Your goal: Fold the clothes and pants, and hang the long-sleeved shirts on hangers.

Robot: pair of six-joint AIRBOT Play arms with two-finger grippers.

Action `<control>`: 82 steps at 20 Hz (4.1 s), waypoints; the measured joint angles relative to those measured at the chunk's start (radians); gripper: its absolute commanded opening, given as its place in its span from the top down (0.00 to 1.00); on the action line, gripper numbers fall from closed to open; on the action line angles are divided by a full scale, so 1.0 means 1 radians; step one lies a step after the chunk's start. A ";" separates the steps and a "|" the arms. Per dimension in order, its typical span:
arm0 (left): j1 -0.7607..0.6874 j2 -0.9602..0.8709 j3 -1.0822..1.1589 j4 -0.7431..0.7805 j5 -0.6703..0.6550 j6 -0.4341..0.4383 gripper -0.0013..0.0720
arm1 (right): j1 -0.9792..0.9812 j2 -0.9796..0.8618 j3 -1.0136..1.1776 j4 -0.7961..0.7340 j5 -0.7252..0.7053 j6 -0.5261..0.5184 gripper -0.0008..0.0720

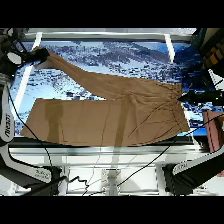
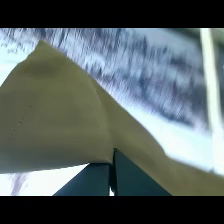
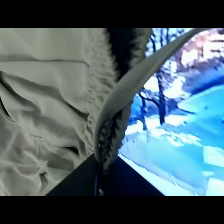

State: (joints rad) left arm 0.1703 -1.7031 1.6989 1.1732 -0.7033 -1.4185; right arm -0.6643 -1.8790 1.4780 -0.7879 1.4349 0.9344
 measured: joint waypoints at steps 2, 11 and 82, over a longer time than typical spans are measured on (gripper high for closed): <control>0.003 0.012 0.001 0.184 -0.203 -0.038 0.95 | 0.000 0.000 0.000 0.006 0.005 0.000 0.94; 0.034 -0.055 -0.052 0.471 -0.535 -0.126 0.02 | 0.000 0.000 0.000 0.013 0.017 0.000 0.94; 0.113 0.010 -0.428 0.570 0.315 -0.549 0.95 | -0.001 0.000 0.000 0.166 -0.401 0.113 0.94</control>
State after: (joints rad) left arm 0.2829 -1.6928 1.2713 1.7435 -0.3882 -1.9675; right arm -0.6655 -1.8790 1.4776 -0.6220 1.0340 1.0473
